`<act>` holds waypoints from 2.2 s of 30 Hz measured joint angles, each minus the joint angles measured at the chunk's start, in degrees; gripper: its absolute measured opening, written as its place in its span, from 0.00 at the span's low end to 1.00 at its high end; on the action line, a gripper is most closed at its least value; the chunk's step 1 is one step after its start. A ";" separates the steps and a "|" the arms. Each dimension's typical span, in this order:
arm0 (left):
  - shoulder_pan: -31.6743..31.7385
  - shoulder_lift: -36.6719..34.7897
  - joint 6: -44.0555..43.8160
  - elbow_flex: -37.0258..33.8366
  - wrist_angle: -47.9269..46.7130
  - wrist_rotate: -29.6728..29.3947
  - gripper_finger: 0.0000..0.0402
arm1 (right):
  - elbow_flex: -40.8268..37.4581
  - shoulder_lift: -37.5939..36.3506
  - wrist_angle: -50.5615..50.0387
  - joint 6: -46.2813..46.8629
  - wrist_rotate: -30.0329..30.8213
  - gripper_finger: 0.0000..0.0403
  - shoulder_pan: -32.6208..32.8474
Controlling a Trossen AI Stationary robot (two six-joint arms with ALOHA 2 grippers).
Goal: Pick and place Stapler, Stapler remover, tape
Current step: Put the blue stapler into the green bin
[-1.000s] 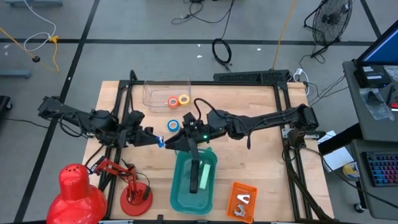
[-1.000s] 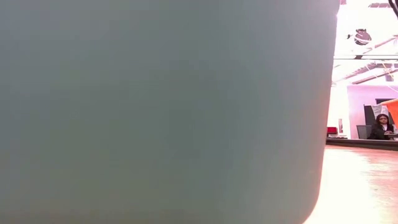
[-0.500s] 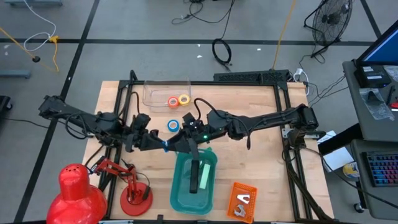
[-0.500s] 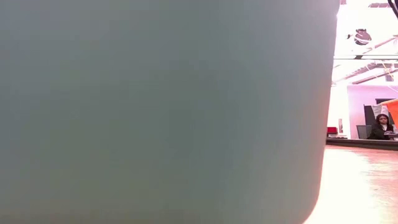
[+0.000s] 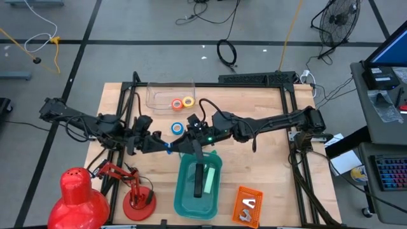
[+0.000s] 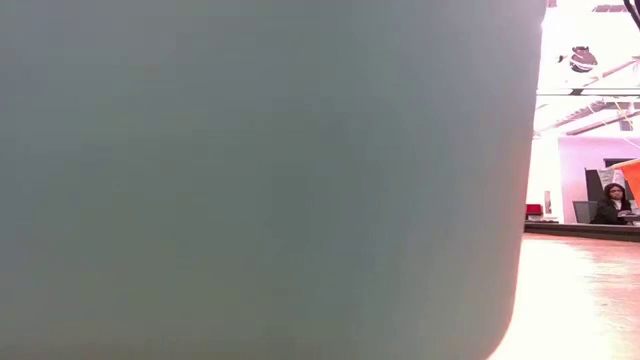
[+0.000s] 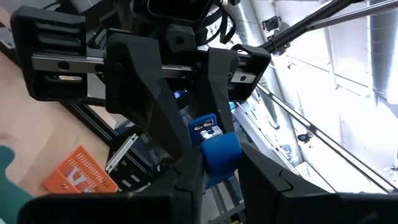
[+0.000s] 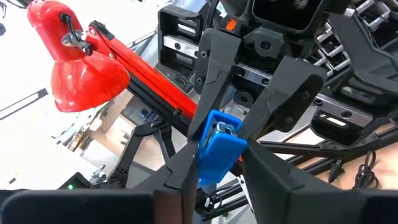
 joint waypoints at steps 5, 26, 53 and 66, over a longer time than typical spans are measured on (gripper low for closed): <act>0.01 0.00 0.14 -0.07 -0.16 -0.56 0.20 | 0.02 -0.02 0.09 0.05 0.15 0.22 -0.02; 2.32 -4.26 0.39 -0.04 -6.08 -2.46 0.53 | 0.02 0.00 0.29 -0.78 1.59 0.15 -0.20; 5.01 -11.91 -1.18 -0.15 -30.93 -11.80 0.53 | 0.15 -0.08 -33.91 1.09 -12.00 0.15 4.76; 6.64 -11.76 -2.54 -0.15 -34.18 -13.67 0.53 | 0.13 8.41 -38.14 -0.51 -7.37 0.15 5.31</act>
